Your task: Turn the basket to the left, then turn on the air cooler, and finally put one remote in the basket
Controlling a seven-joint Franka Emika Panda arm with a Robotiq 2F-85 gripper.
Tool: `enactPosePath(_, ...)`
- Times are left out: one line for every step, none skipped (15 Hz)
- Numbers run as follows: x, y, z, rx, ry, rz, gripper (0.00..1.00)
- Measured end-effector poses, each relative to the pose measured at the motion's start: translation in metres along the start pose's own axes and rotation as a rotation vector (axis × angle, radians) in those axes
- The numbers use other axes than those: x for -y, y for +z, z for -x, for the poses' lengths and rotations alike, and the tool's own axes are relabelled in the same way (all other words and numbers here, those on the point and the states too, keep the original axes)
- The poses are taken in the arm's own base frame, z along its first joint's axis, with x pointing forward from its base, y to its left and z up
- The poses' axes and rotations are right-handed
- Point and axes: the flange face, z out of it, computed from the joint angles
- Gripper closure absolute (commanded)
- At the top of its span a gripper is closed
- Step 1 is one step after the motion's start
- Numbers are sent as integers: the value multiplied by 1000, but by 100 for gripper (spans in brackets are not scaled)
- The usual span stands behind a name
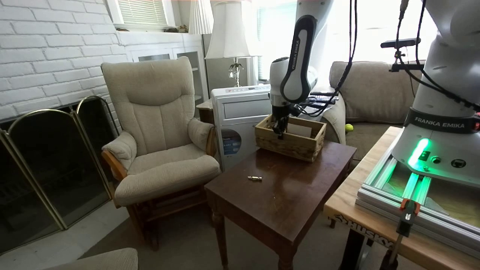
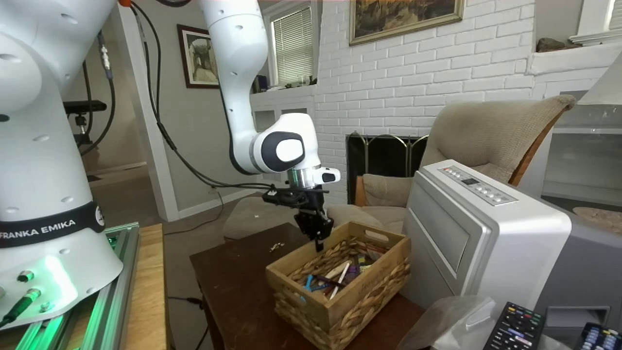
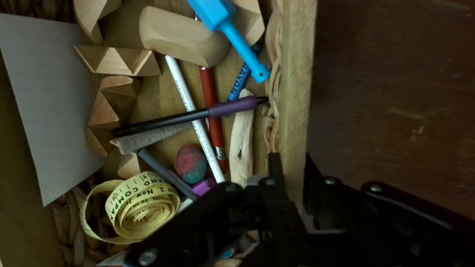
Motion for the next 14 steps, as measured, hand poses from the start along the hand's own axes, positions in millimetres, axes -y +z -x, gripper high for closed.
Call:
enactPosePath(3, -2, 2, -16, -45, 7, 96)
enactPosePath(6, -3, 5, -27, -90, 11, 96)
enactPosePath(10, -3, 9, -33, -133, 11, 96)
enactPosePath(13, -3, 12, -31, -176, 9, 96)
enactPosePath(15, -3, 17, -25, -223, 7, 96)
enactPosePath(17, -3, 21, -18, -271, 5, 96)
enactPosePath(17, -3, 25, -13, -322, 4, 96)
enactPosePath(17, -5, 29, -11, -374, 8, 96)
enactPosePath(15, -6, 33, -13, -425, 16, 96)
enactPosePath(12, -9, 35, -17, -475, 27, 96)
enactPosePath(8, -11, 37, -21, -524, 38, 96)
enactPosePath(5, -13, 40, -27, -571, 49, 96)
enactPosePath(3, -15, 42, -35, -619, 58, 96)
enactPosePath(3, -16, 46, -41, -668, 61, 96)
